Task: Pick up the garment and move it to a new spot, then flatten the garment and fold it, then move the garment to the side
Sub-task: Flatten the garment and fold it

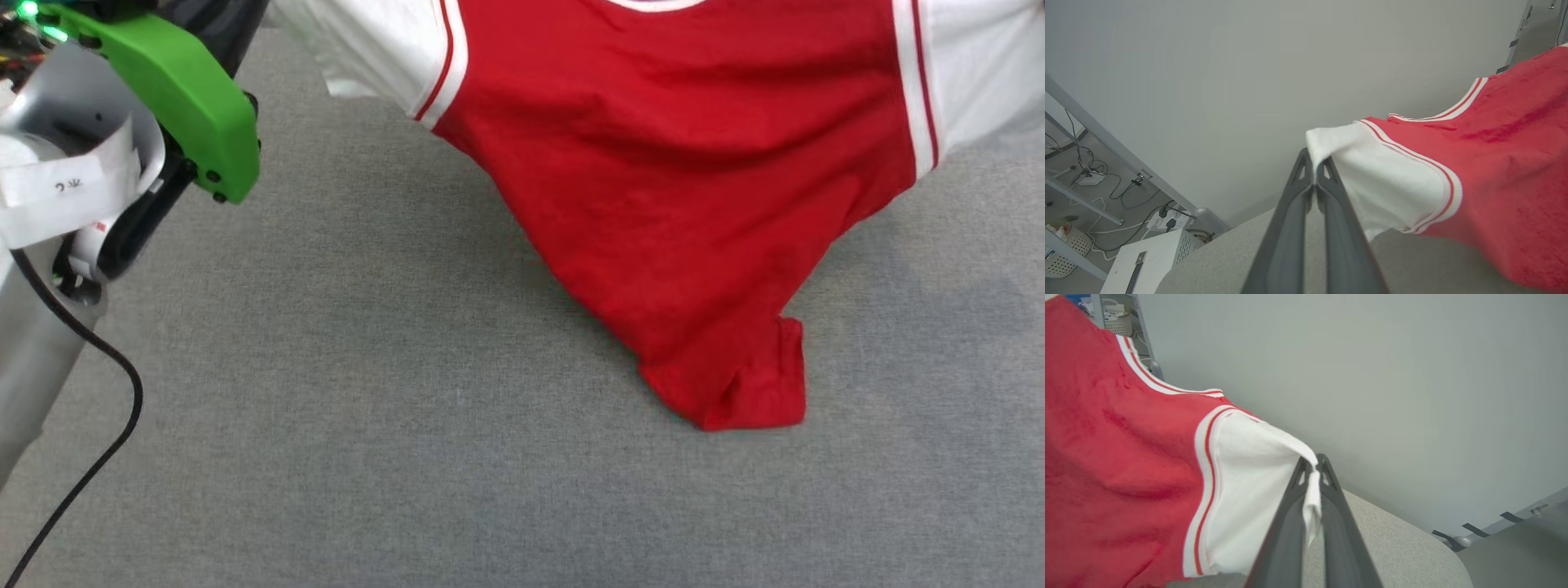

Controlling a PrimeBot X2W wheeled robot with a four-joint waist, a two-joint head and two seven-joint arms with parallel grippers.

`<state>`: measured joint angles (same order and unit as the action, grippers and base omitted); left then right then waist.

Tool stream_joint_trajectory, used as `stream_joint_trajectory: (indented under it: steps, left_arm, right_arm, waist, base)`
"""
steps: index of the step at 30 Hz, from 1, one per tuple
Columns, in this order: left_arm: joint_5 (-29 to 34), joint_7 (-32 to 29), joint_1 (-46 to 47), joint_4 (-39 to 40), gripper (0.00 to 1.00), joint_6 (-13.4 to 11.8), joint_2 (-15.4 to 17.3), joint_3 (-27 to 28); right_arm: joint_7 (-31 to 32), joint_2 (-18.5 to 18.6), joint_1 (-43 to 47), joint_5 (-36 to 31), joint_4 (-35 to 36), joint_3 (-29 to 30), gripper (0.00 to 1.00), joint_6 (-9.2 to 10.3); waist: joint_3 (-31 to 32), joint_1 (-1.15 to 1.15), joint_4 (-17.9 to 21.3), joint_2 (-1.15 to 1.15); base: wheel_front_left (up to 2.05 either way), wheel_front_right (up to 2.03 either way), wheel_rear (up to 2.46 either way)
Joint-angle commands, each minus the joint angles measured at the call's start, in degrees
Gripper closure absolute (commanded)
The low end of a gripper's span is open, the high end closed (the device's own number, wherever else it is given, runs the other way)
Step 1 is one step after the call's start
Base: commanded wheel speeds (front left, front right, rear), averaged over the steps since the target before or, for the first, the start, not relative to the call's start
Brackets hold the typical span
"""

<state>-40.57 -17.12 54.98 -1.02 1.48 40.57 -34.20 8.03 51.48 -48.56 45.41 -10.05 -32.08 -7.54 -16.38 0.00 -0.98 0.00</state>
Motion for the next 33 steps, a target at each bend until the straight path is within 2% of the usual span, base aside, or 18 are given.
stream_joint_trajectory:
  steps: [1, 7, 13, 18, 26, 29, 30, 33]
  left_arm:
    - [0.8, 0.6, 1.8, 0.6, 1.00, -0.6, 0.3, 0.7]
    - [0.8, 0.1, 7.9, 0.1, 1.00, 0.4, -1.3, 1.4]
    - [3.2, 0.1, 19.2, -4.5, 1.00, 2.1, -4.8, 1.1]
    - [5.9, 1.4, 30.7, -10.7, 1.00, 3.5, -7.9, 0.8]
    - [8.8, 7.1, 45.9, -21.8, 1.00, 5.0, -11.6, 0.8]
    - [9.3, 9.4, 49.7, -25.7, 1.00, 5.4, -12.0, 0.6]
    - [9.0, 11.4, 51.3, -29.1, 1.00, 5.6, -12.4, 0.3]
    - [8.2, 13.3, 50.9, -31.8, 1.00, 5.8, -12.8, -0.5]
  right_arm:
    - [-0.6, -0.2, -1.6, -0.9, 0.8, 1.5, 1.00, 0.05]
    - [1.7, -2.4, -5.1, -4.7, 3.8, 6.8, 1.00, 0.05]
    - [5.6, -5.1, -15.0, -9.3, 2.4, 9.0, 1.00, 0.05]
    - [6.7, -8.0, -27.3, -13.1, -2.8, 8.5, 1.00, 0.05]
    - [3.2, -12.8, -45.3, -18.8, -13.9, 5.2, 1.00, 0.05]
    - [0.9, -14.0, -50.3, -20.2, -18.0, 4.0, 1.00, 0.05]
    - [-1.3, -15.2, -53.7, -20.5, -22.2, 2.8, 1.00, 0.05]
    - [-3.0, -15.9, -54.6, -19.9, -25.2, 0.4, 1.00, 0.05]
  waist:
    - [1.0, 0.00, 1.0, 0.00]
    - [0.4, 0.00, 1.6, 0.00]
    - [-4.5, 0.00, 2.2, 0.00]
    - [-9.9, 0.00, 2.6, 0.00]
    - [-14.3, 0.00, 2.8, 0.00]
    - [-15.4, 0.00, 2.7, 0.00]
    - [-16.5, 0.00, 2.4, 0.00]
    - [-17.4, 0.00, 2.0, 0.00]
  base:
    - [0.00, 0.00, 0.00]
    - [0.00, 0.00, 0.00]
    - [0.00, 0.00, 0.00]
    - [0.00, 0.00, 0.00]
    - [0.00, 0.00, 0.00]
    - [0.00, 0.00, 0.00]
    - [0.00, 0.00, 0.00]
    - [0.00, 0.00, 0.00]
